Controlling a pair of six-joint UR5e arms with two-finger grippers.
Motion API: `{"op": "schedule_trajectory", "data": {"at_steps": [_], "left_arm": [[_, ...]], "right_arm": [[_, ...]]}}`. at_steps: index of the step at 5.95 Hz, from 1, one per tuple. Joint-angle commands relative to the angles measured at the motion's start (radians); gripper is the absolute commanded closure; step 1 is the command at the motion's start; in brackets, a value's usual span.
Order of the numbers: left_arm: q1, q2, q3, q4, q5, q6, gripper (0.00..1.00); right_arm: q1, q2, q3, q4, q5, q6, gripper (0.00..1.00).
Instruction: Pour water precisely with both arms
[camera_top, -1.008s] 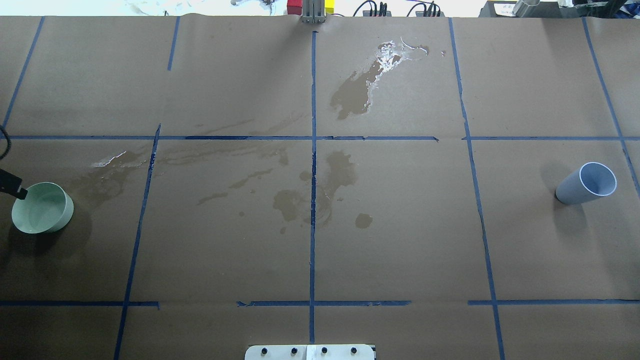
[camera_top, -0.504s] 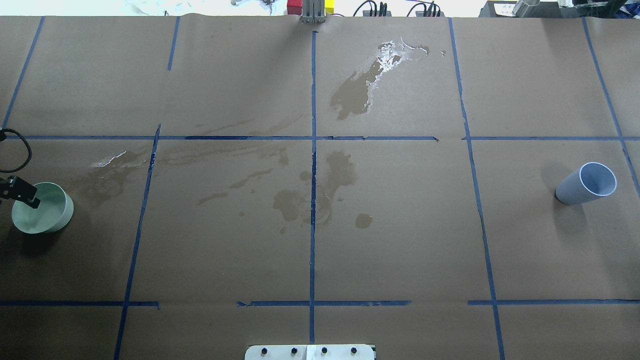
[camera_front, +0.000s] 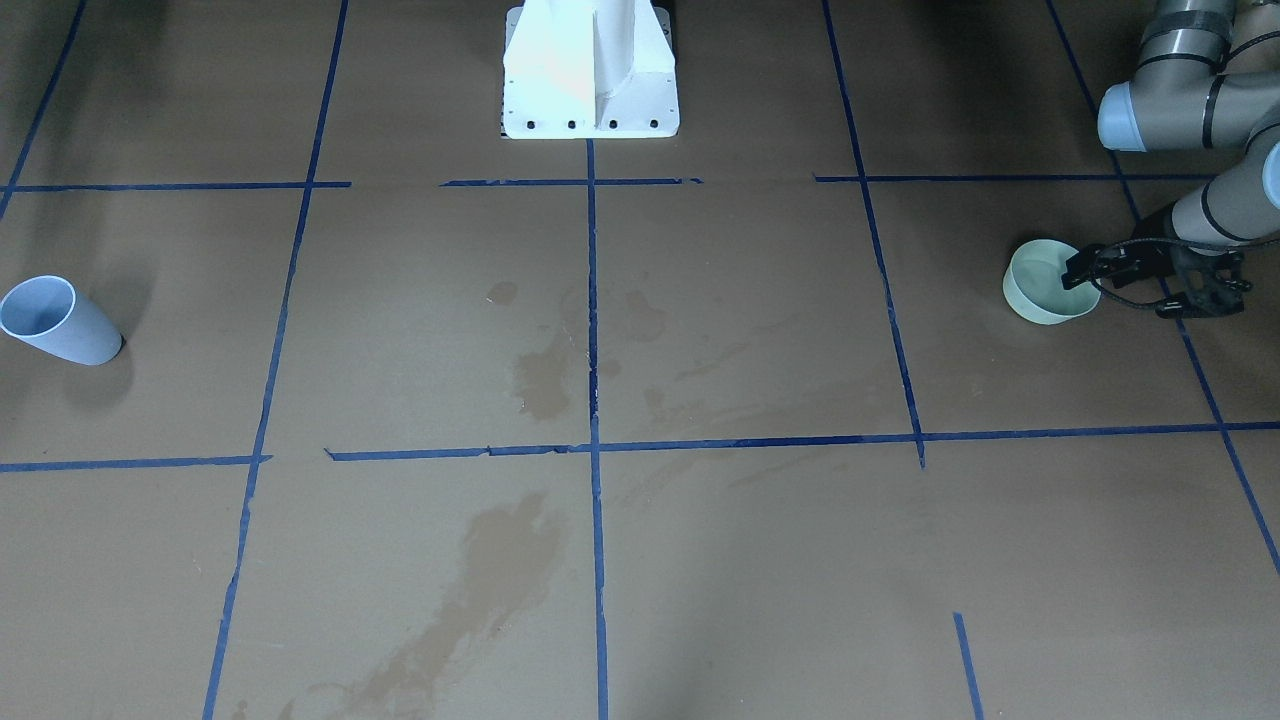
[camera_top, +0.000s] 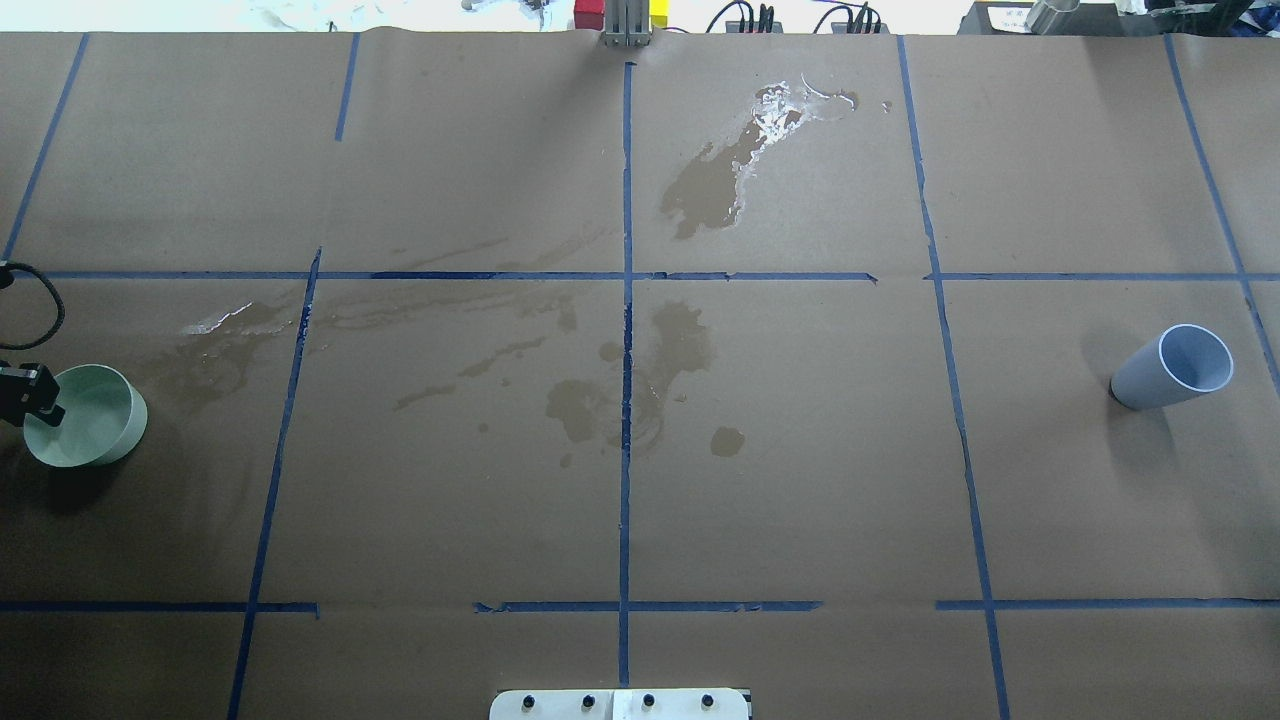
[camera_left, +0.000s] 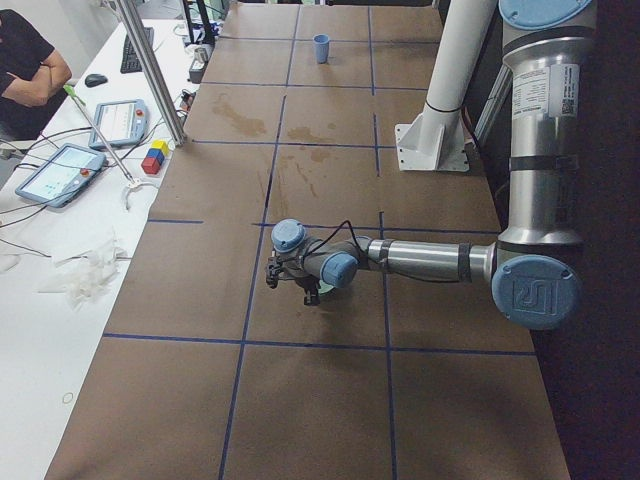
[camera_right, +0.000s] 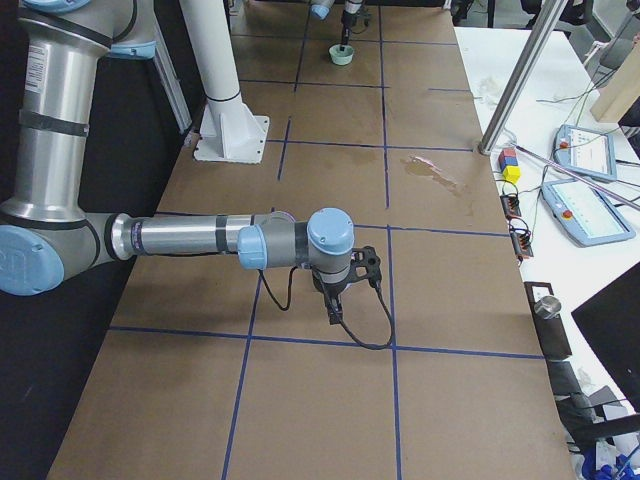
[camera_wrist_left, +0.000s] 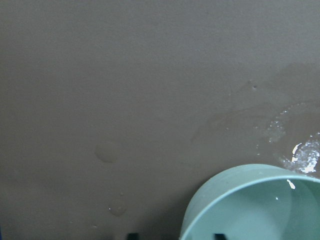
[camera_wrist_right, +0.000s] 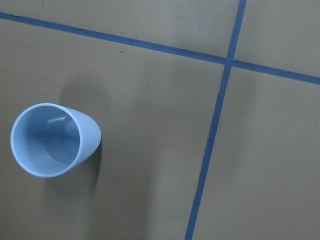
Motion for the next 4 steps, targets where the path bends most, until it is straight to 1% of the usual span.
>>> {"op": "schedule_trajectory", "data": {"at_steps": [1,2,3,4], "left_arm": [[0.0,-0.001,0.001,-0.007,-0.001,-0.003,0.74],[0.002,-0.001,-0.005,-0.007,-0.001,-0.005,0.93],[0.002,-0.001,-0.054,-0.014,-0.023,-0.014,1.0],[0.003,-0.058,-0.091,-0.01,-0.075,-0.107,1.0]], "right_arm": [[0.0,-0.003,0.016,-0.001,0.001,-0.001,0.0],[0.002,-0.005,0.022,-0.001,0.001,0.0,0.0],[0.002,-0.008,0.028,-0.001,0.001,0.0,0.0],[0.002,-0.008,0.03,-0.001,0.002,0.0,0.0]]}}
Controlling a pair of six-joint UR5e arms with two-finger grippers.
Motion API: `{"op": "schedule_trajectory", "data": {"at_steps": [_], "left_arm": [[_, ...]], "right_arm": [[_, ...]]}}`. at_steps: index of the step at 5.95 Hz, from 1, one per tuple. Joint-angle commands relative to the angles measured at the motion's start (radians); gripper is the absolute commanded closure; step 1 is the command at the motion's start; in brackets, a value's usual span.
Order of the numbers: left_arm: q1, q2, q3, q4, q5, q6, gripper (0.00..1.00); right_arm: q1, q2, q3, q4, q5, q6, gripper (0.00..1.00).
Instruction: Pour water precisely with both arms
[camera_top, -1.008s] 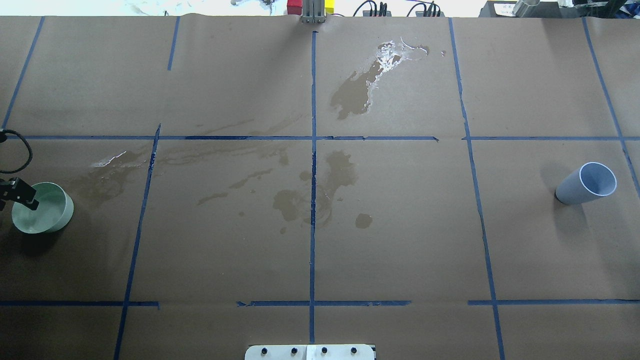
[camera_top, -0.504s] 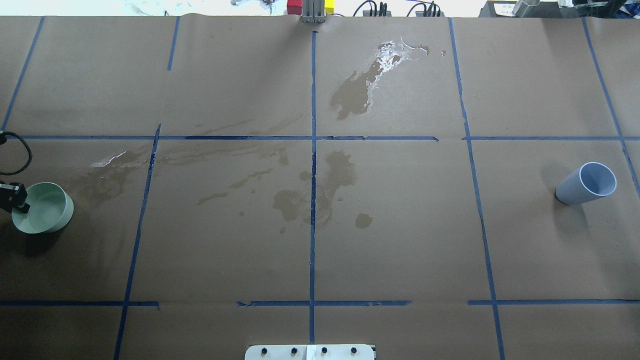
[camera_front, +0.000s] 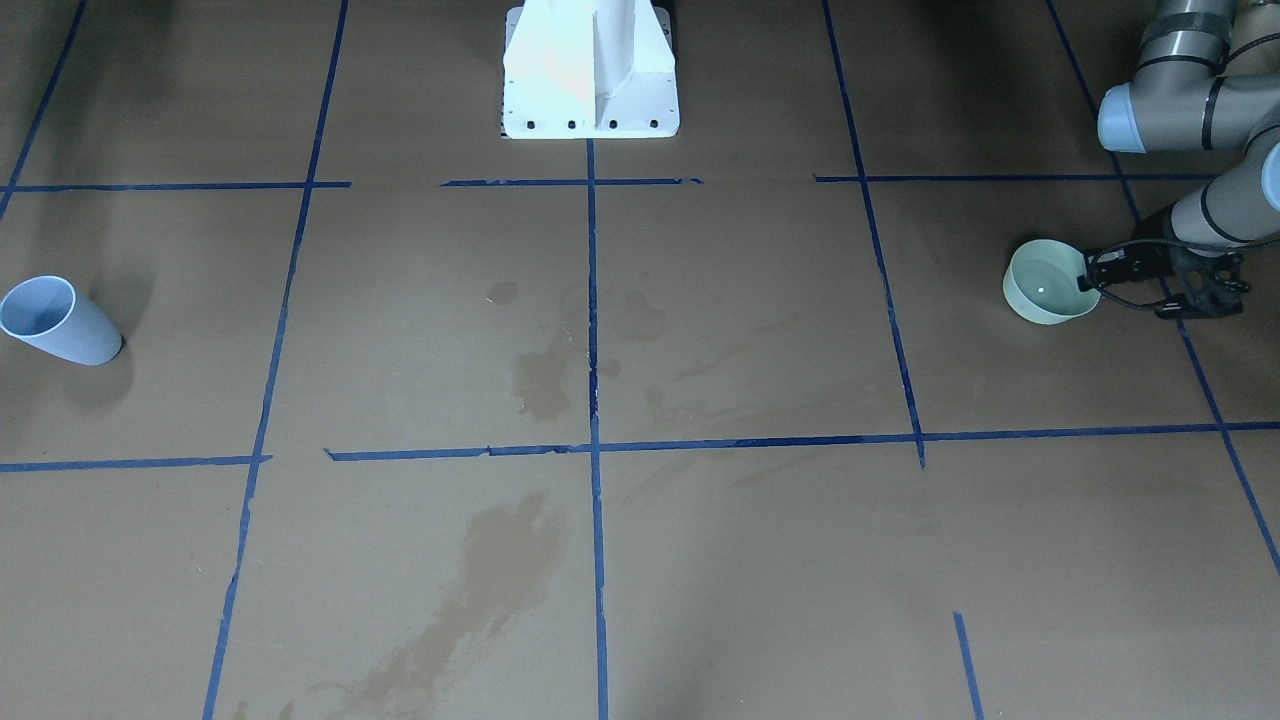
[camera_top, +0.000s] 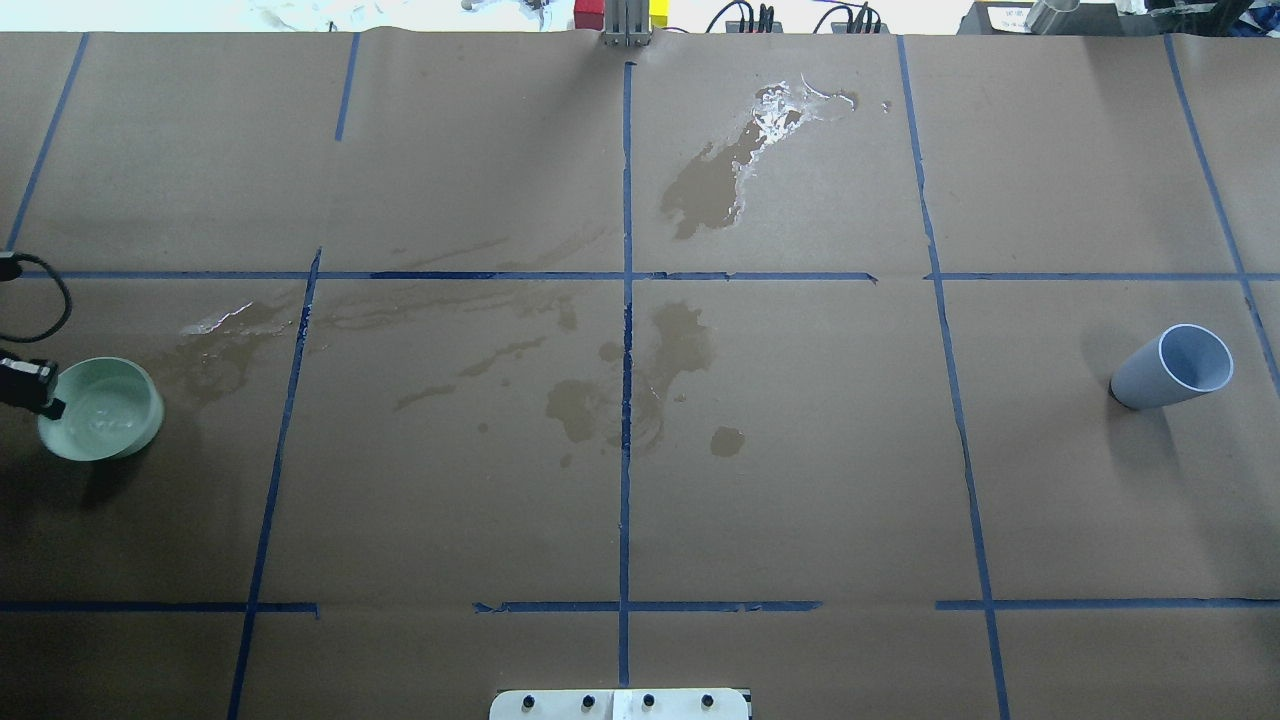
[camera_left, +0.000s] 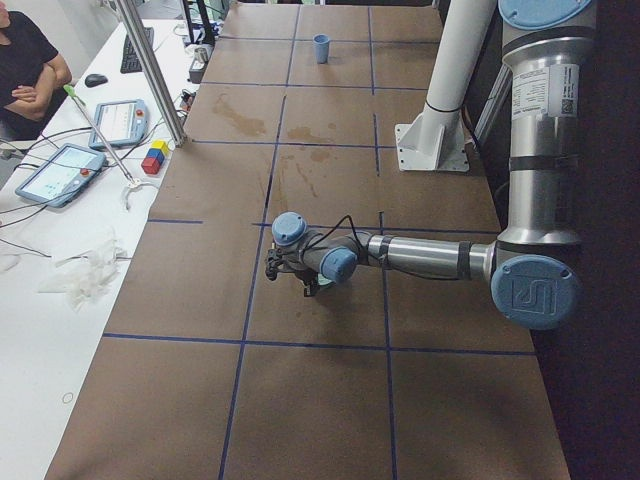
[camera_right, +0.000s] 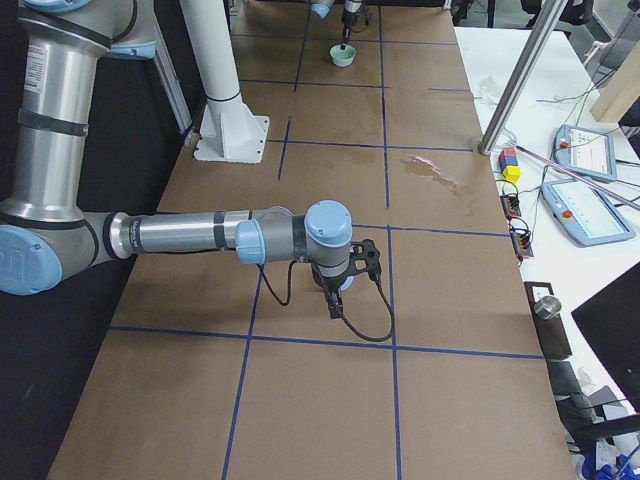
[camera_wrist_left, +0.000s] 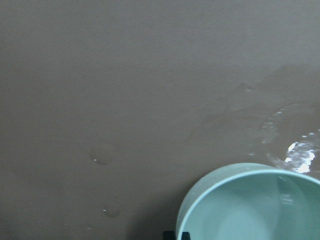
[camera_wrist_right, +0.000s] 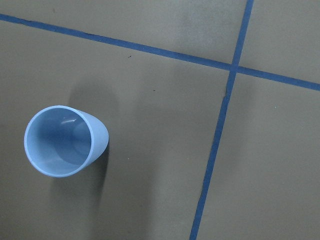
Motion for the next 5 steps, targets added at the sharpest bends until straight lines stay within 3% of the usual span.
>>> {"op": "schedule_trajectory", "data": {"at_steps": [1,2,5], "left_arm": [[0.007,-0.057,-0.093,0.007,-0.04,-0.094,1.0],[0.053,-0.095,-0.123,0.01,-0.04,-0.096,1.0],[0.256,-0.41,-0.119,0.138,-0.028,-0.341,1.0]], "right_arm": [[0.0,-0.001,0.003,0.0,0.001,0.0,0.0],[-0.001,-0.001,0.001,0.0,0.001,0.0,0.0],[0.0,-0.002,0.001,0.0,0.001,0.006,0.0]]}}
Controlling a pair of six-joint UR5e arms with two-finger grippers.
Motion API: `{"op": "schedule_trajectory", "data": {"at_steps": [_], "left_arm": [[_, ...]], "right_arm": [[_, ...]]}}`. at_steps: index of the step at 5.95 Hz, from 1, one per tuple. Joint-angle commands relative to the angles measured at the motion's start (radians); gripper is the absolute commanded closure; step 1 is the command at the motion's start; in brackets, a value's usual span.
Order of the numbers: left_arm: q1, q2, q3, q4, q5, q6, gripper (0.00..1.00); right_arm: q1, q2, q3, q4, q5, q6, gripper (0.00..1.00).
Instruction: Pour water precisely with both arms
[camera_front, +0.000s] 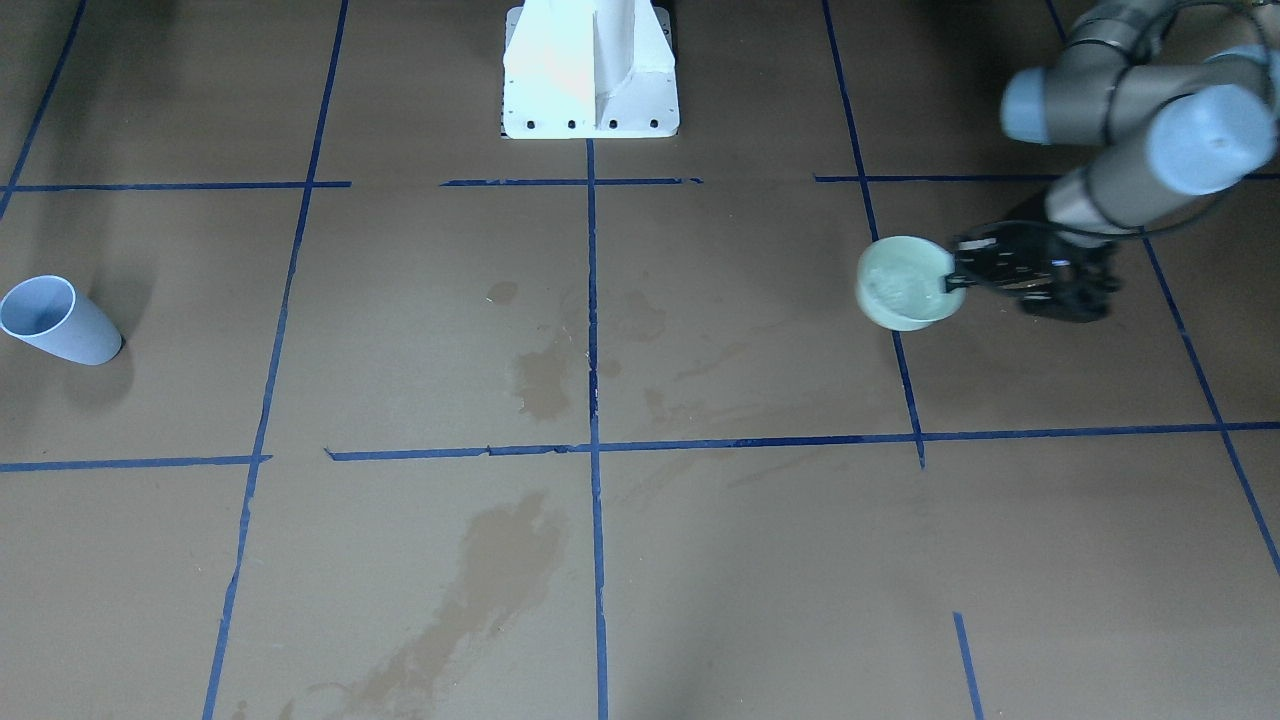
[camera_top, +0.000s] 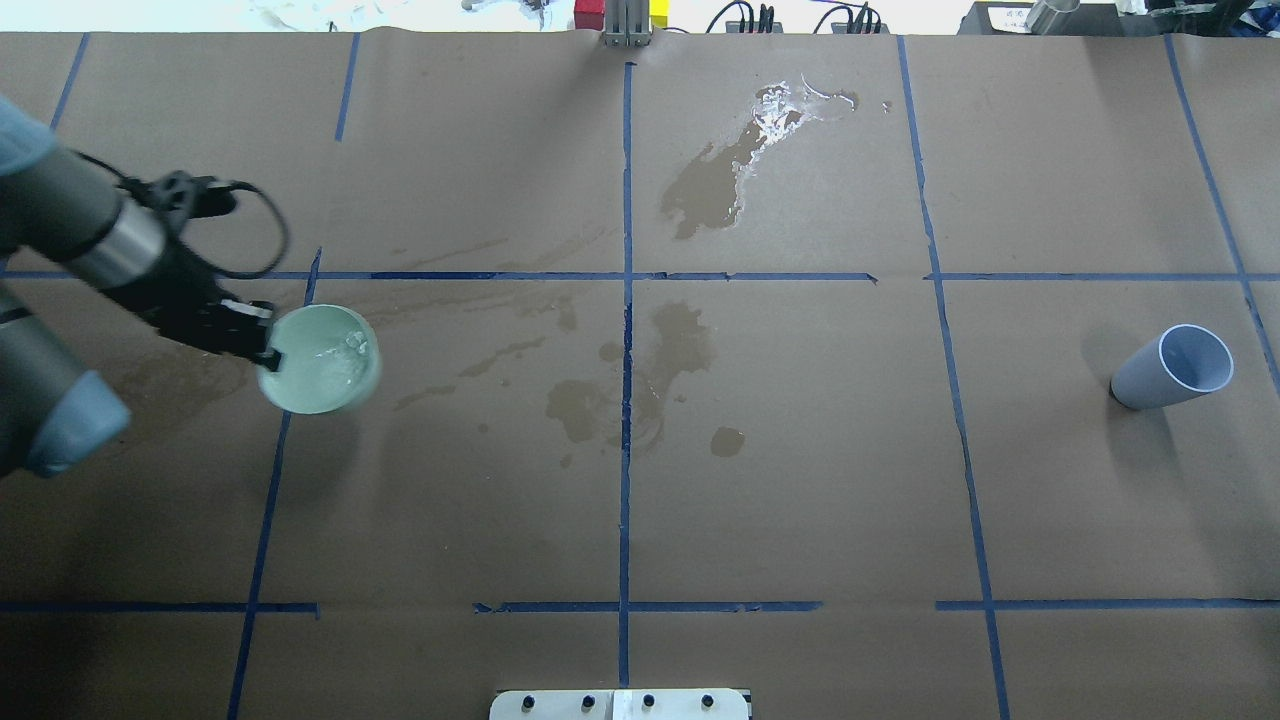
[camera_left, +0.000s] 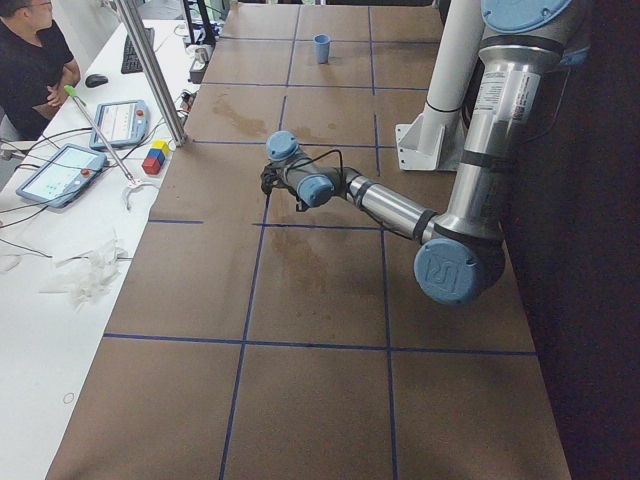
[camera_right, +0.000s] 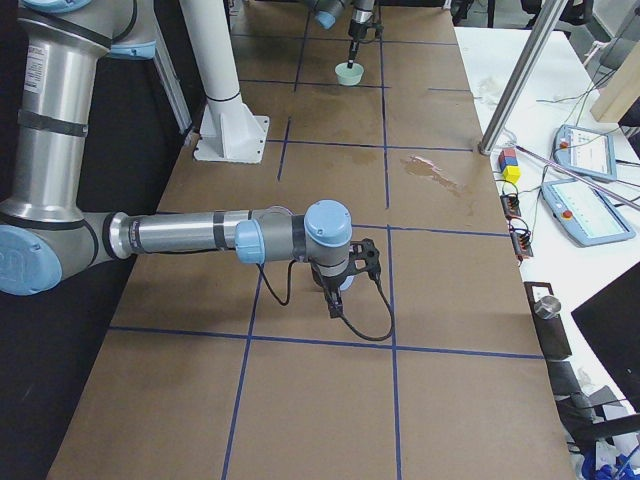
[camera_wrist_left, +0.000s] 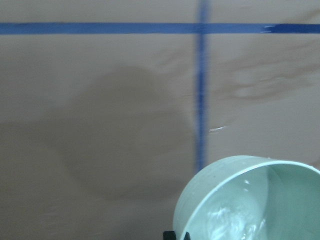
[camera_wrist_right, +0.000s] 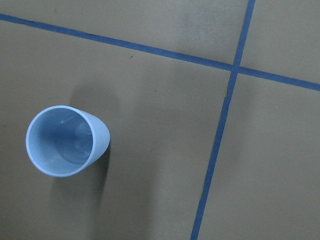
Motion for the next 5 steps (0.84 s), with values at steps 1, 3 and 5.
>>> {"op": "schedule_trajectory", "data": {"at_steps": [1,3,5], "left_arm": [[0.117,-0.167,0.023,0.053,0.02,-0.106,1.0],[0.237,-0.322,0.109,0.118,0.205,-0.193,1.0],[0.269,-0.446,0.237,0.107,0.245,-0.25,1.0]], "right_arm": [[-0.001,0.002,-0.002,0.001,-0.002,0.0,0.0],[-0.002,0.002,0.0,0.0,0.002,0.0,0.0],[-0.004,-0.001,-0.003,0.068,0.002,0.001,0.0]]}}
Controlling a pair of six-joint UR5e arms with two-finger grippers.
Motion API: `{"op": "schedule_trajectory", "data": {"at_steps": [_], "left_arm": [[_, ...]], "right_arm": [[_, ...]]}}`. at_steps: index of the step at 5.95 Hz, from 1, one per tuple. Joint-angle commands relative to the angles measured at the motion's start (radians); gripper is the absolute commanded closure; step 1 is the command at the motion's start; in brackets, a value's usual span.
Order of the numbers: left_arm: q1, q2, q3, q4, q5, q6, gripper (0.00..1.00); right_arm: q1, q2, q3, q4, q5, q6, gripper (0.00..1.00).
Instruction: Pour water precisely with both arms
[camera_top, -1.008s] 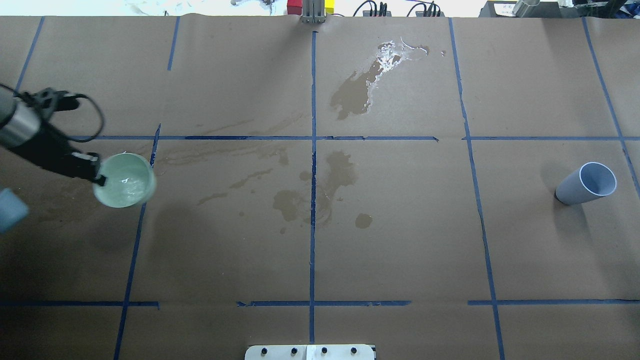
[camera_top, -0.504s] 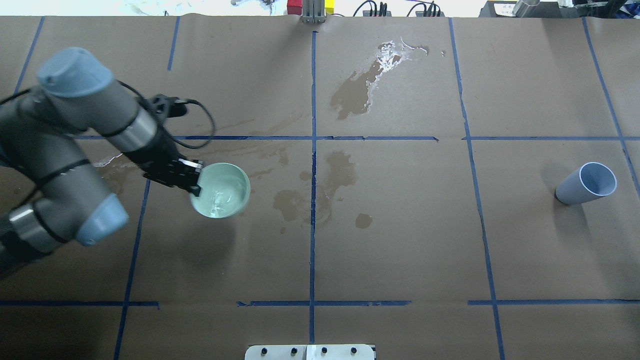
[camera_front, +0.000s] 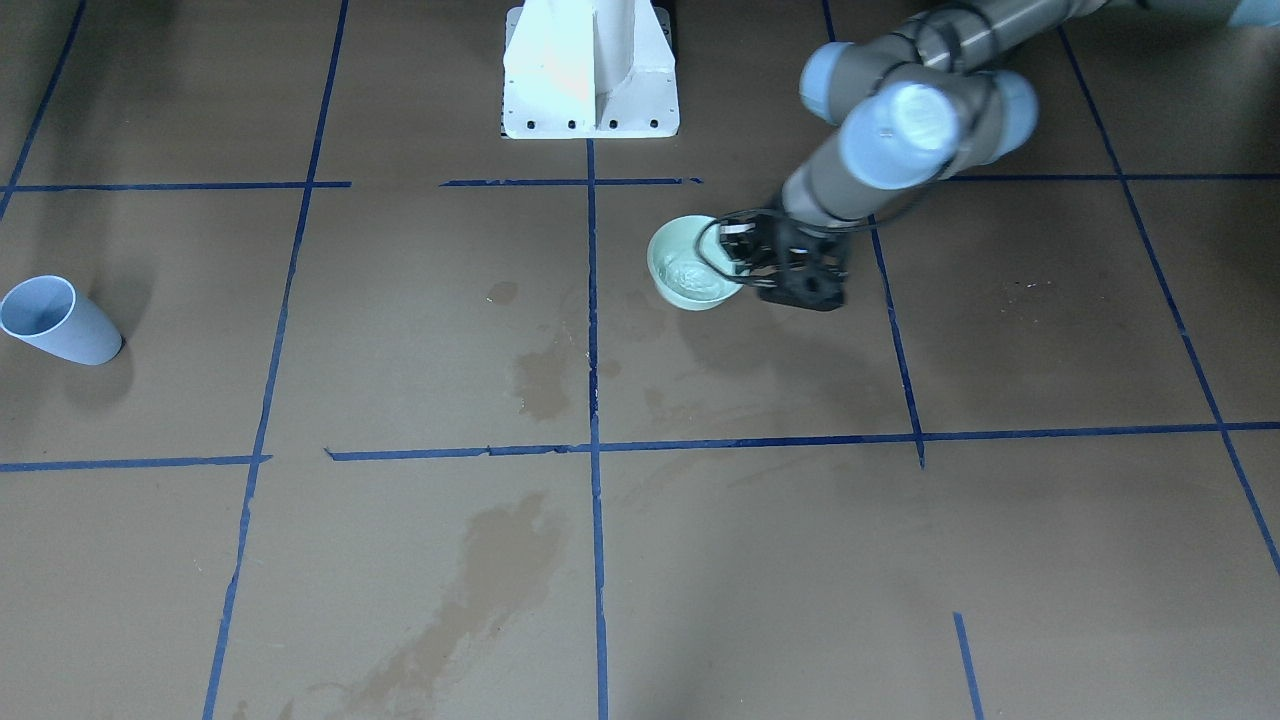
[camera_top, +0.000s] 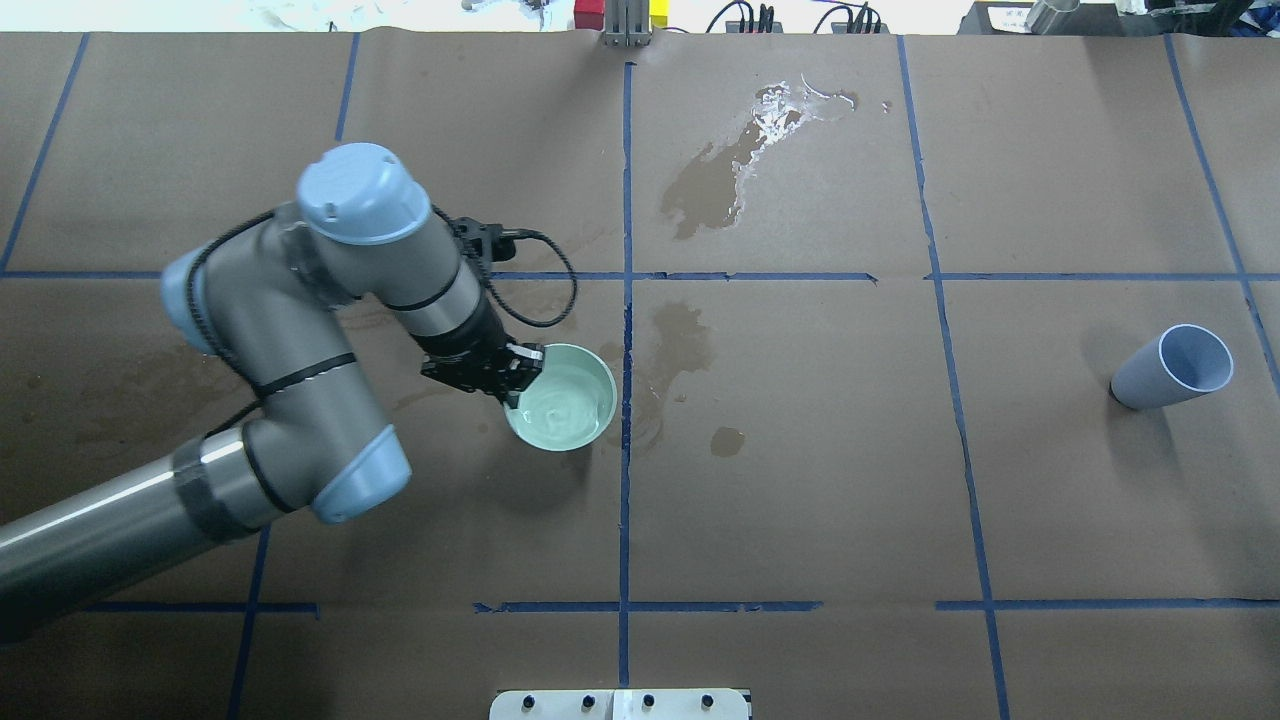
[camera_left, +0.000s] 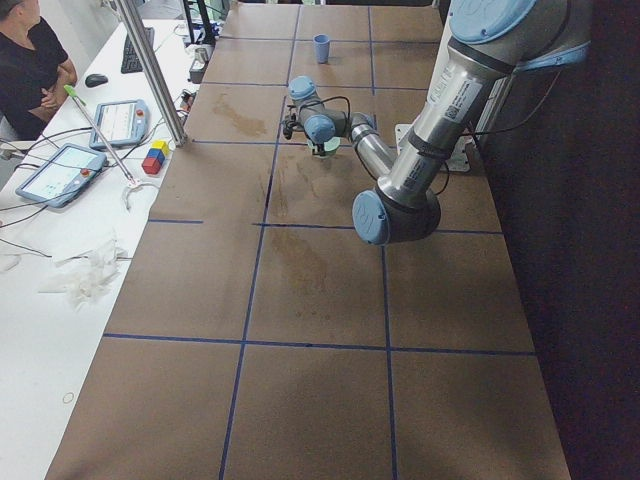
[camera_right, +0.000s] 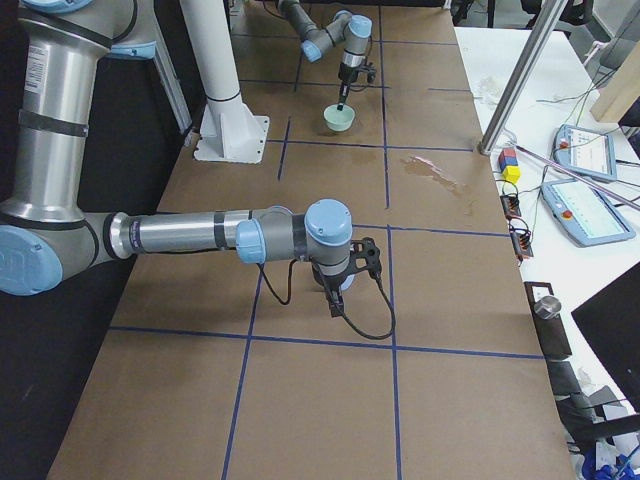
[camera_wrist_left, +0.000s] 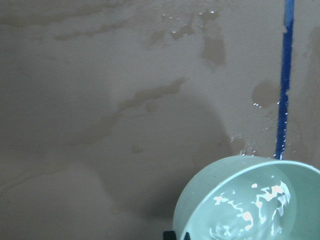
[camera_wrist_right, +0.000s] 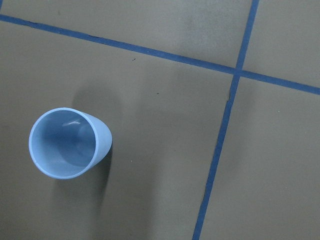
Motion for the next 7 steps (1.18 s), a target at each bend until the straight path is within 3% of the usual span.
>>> {"op": "schedule_trajectory", "data": {"at_steps": [1,4,7], "left_arm": [[0.024,-0.081,0.087,-0.006,0.042,-0.025,1.0],[0.027,-0.104,0.165,-0.094,0.049,-0.025,1.0],[0.036,-0.128,0.181,-0.101,0.072,-0.025,0.97]], "right_arm": [[-0.001,-0.002,-0.001,0.045,0.0,0.0,0.0],[-0.01,-0.013,0.0,0.041,0.011,0.003,0.0],[-0.01,-0.033,-0.003,0.042,0.014,0.003,0.0]]}}
